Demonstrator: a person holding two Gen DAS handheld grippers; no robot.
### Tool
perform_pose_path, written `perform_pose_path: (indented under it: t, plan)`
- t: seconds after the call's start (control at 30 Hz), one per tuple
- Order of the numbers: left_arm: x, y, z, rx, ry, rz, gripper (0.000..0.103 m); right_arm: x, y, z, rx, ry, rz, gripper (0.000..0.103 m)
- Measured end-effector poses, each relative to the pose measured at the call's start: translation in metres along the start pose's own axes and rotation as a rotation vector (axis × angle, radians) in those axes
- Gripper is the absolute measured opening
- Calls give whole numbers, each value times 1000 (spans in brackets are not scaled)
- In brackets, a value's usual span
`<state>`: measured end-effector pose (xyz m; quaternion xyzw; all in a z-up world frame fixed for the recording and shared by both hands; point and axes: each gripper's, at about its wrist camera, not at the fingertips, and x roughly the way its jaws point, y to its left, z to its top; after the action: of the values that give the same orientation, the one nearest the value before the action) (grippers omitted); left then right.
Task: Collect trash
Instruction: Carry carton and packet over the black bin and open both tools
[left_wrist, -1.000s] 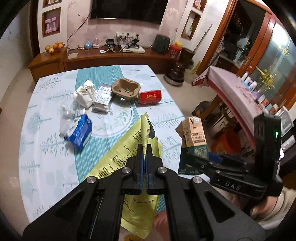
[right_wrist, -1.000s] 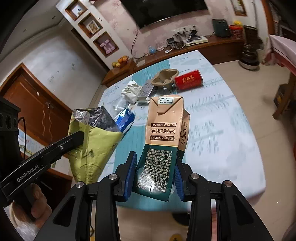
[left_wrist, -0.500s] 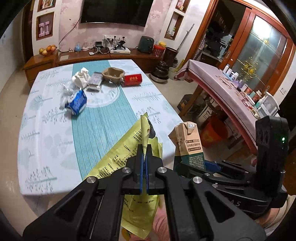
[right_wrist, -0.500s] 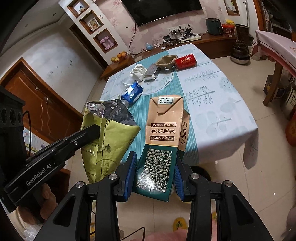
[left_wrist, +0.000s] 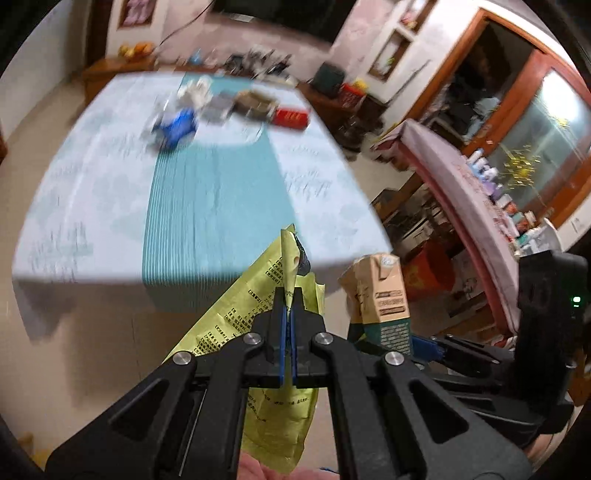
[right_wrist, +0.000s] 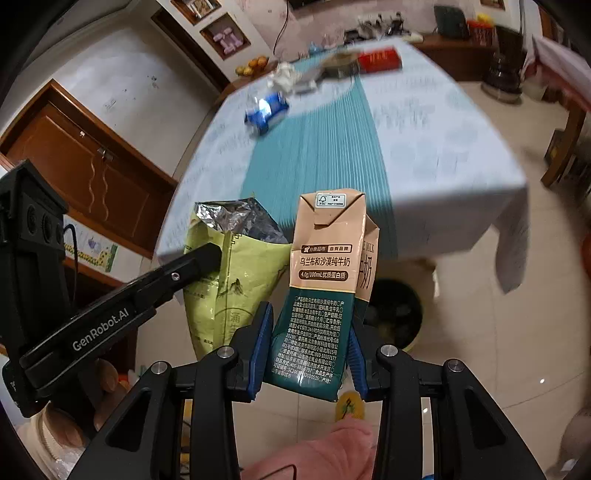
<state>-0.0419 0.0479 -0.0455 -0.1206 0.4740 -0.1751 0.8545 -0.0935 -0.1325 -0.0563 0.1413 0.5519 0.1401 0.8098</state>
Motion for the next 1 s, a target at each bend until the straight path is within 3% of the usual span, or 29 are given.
perform_pose_path:
  t: [0.13, 0.37, 0.67, 0.77, 0.8, 0.83, 0.9, 0.97, 1.0]
  plan:
    - [40, 20, -46, -77, 41, 40, 0, 59, -37, -33, 58, 64, 10, 37]
    - [144, 64, -115, -154, 102, 94, 0, 165, -100, -80, 139, 118, -7, 37]
    - [285, 93, -174, -125, 122, 89, 0, 285, -167, -102, 176, 144, -42, 37]
    - [324, 99, -189, -93, 125, 78, 0, 316, -182, -105, 182, 149, -49, 39]
    - [337, 102, -194, -80, 127, 74, 0, 326, -186, -106, 183, 160, -60, 44]
    - [344, 104, -197, -75, 128, 70, 2, 336, -190, -107, 184, 169, -73, 53]
    - [369, 111, -208, -68, 165, 55, 29, 352, -195, -107, 184, 168, -81, 56]
    - [386, 118, -209, -76, 184, 52, 42, 362, -199, -110, 177, 164, -83, 56]
    - [393, 122, -214, -77, 184, 53, 43, 366, -200, -111, 177, 165, -89, 56]
